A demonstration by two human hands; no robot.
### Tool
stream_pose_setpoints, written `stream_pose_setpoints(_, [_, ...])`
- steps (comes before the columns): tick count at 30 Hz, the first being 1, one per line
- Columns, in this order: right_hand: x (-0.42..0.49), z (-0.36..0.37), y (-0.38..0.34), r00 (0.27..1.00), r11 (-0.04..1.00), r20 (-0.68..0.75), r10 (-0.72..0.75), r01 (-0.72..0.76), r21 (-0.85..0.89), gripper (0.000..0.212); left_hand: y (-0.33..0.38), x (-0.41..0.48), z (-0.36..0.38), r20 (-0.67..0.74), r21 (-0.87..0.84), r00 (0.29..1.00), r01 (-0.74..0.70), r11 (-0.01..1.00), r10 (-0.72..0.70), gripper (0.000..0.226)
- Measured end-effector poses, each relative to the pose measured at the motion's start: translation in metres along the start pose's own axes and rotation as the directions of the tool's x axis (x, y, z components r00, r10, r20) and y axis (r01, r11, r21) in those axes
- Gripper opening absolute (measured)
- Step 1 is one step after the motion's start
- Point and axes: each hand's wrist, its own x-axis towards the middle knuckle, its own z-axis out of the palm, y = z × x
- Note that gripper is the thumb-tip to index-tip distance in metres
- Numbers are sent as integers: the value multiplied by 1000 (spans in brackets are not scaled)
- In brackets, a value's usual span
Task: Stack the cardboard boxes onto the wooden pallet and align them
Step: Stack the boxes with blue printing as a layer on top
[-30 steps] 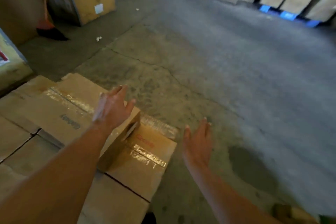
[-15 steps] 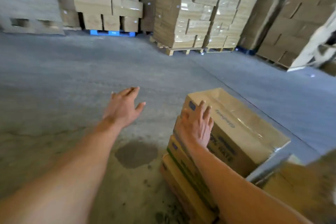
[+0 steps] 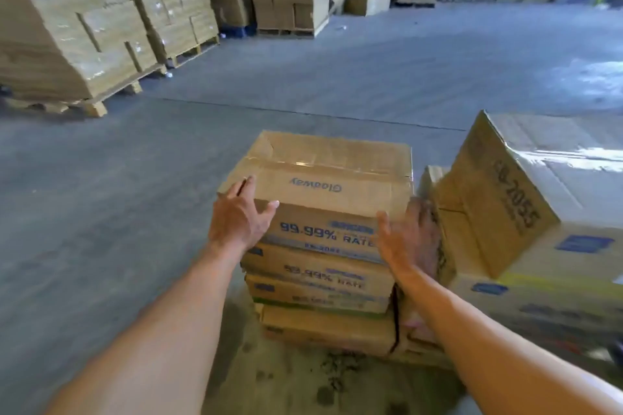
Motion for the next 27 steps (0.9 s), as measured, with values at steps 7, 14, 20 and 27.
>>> stream_pose_setpoints(7, [9, 33, 16, 959, 947, -5, 283, -279, 157, 88, -56, 47, 37, -47, -230, 978, 186, 955, -201, 100])
stream_pose_setpoints(14, [44, 67, 20, 885, 816, -72, 459, -389, 428, 86, -102, 88, 76, 107, -544, 910, 390, 743, -400, 97])
stream_pose_setpoints(20, [65, 78, 31, 794, 649, -23, 607, -479, 591, 84, -117, 114, 93, 237, -765, 837, 474, 437, -494, 58])
stream_pose_setpoints(27, [62, 79, 44, 793, 526, 120, 597, -500, 688, 88, -127, 104, 96, 441, -808, 815, 543, 228, -376, 72])
